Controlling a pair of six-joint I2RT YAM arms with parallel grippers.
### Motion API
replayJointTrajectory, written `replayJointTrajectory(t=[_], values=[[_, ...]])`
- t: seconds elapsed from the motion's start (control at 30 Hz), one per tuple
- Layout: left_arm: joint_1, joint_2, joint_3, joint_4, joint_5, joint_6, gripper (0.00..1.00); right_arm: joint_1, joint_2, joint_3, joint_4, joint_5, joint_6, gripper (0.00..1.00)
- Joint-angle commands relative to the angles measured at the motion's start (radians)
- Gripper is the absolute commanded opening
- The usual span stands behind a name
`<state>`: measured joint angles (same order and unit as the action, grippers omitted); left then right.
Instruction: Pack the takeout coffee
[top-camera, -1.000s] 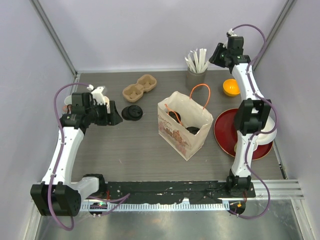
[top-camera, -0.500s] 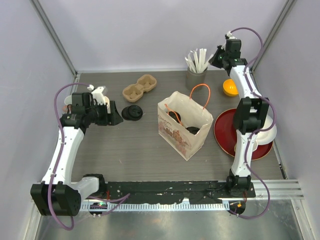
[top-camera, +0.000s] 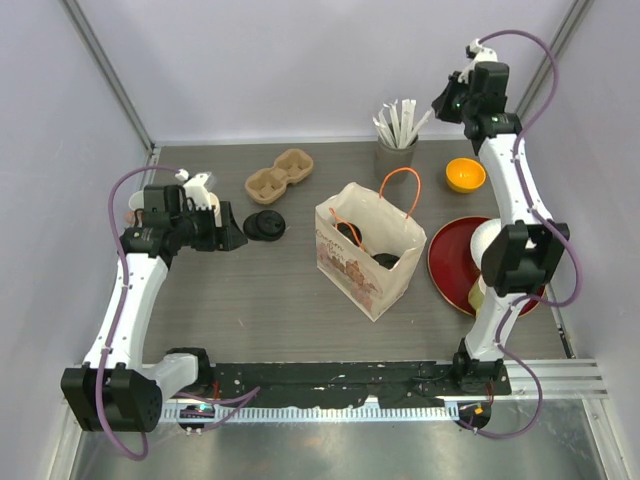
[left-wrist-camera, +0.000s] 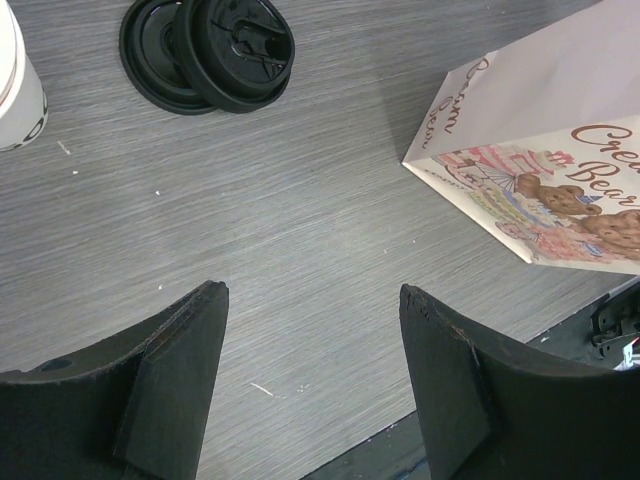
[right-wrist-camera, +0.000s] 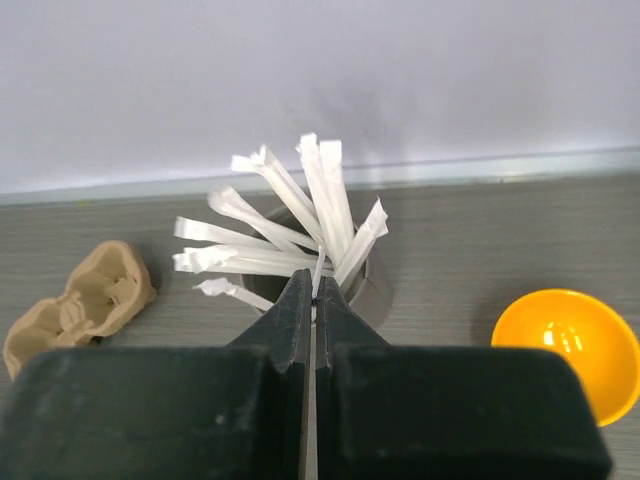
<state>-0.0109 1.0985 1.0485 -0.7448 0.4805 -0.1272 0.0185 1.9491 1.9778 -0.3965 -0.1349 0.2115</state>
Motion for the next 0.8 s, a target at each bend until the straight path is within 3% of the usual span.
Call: replayJointTrajectory(t=[0.0, 0.4, 0.57, 0.7, 0.77], values=[[0.006, -0.015, 0.007, 0.025, 0.033, -0.012, 0.73, 0.001, -0.114, 0.041, 0.016, 0.003, -0.041, 0.01], [0.006, -0.032, 0.01, 0.022, 0.055, -0.014, 0.73, 0.003, -0.136, 0.211, -0.08, 0.034, -0.089, 0.01], [0.006, -0.042, 0.011, 0.018, 0.056, -0.012, 0.73, 0.003, -0.205, 0.276, -0.11, -0.029, -0.069, 0.01], [0.006, -0.04, 0.008, 0.018, 0.063, -0.014, 0.73, 0.004, -0.367, 0.224, 0.011, -0.303, 0.014, 0.01], [0.006, -0.037, 0.01, 0.019, 0.063, -0.017, 0.73, 0.006, -0.486, 0.11, 0.149, -0.441, 0.084, 0.01]])
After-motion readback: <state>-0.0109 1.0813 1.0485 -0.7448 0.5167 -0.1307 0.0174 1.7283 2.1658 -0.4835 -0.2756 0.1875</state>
